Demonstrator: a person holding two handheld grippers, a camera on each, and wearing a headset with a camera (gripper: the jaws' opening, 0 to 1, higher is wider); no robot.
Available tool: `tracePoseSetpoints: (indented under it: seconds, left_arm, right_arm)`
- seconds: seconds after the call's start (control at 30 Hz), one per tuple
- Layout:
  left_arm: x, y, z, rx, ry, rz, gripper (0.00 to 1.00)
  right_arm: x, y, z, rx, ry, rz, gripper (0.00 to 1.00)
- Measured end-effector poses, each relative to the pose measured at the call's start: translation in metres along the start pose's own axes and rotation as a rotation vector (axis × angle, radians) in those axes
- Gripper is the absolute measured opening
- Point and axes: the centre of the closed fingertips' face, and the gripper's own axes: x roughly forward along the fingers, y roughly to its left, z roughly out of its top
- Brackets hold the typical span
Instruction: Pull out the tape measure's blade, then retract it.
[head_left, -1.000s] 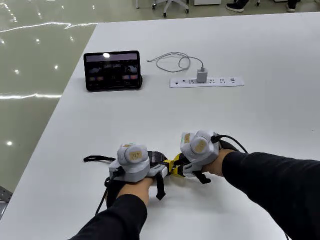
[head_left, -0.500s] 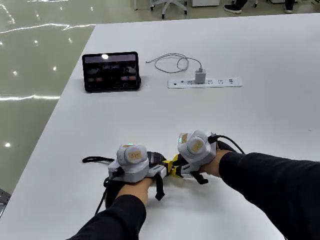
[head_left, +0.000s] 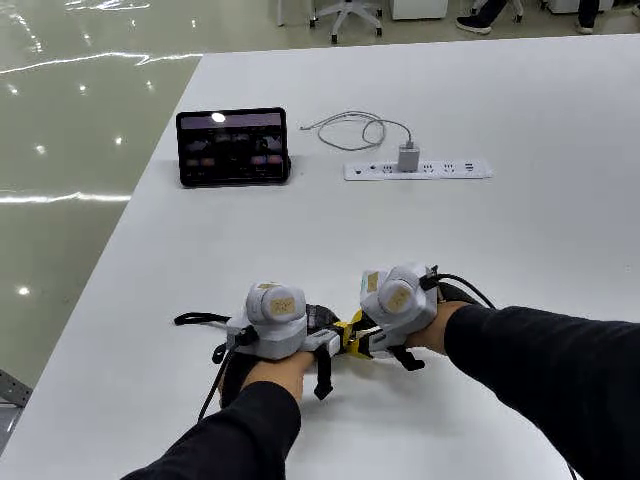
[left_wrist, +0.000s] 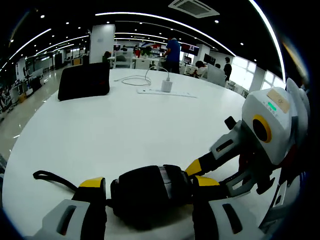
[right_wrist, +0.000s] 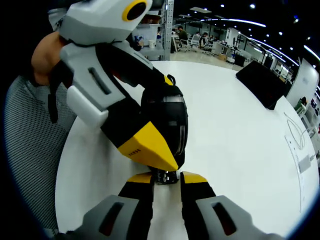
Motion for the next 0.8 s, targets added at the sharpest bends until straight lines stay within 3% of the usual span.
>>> tracePoseSetpoints:
  seconds: [0.1,0.13,0.17,0.2,0.37,0.53,0.67,0.8]
  left_arm:
    - [-0.002,0.007,0.003,0.009,-0.013,0.026,0.73]
    - [-0.003,0.013,0.006,0.032,-0.024,0.055,0.79]
    - [-0.005,0.019,0.013,0.038,-0.063,0.081,0.91]
    - [-0.005,0.018,0.014,0.036,-0.068,0.075,0.98]
    - [-0.007,0.018,0.014,0.015,-0.056,0.046,1.0]
    - [-0.014,0.022,0.022,0.043,-0.097,0.057,1.0]
    - [-0.018,0.024,0.022,0.043,-0.091,0.035,1.0]
    - [-0.025,0.028,0.017,0.078,-0.08,0.006,1.0]
  right_arm:
    - [-0.003,-0.004,0.001,-0.003,-0.006,-0.022,0.32]
    - [-0.005,-0.004,0.002,-0.002,-0.009,-0.025,0.35]
    - [-0.007,-0.005,0.003,0.013,-0.013,-0.026,0.37]
    - [-0.008,-0.006,0.003,0.022,-0.018,-0.027,0.38]
    - [-0.012,-0.004,0.001,0.085,-0.012,-0.022,0.6]
    - [-0.015,0.004,0.001,0.14,-0.009,-0.007,0.81]
    - [-0.019,0.005,0.005,0.186,-0.02,-0.02,0.98]
    - [-0.031,0.003,0.008,0.21,-0.041,-0.065,1.0]
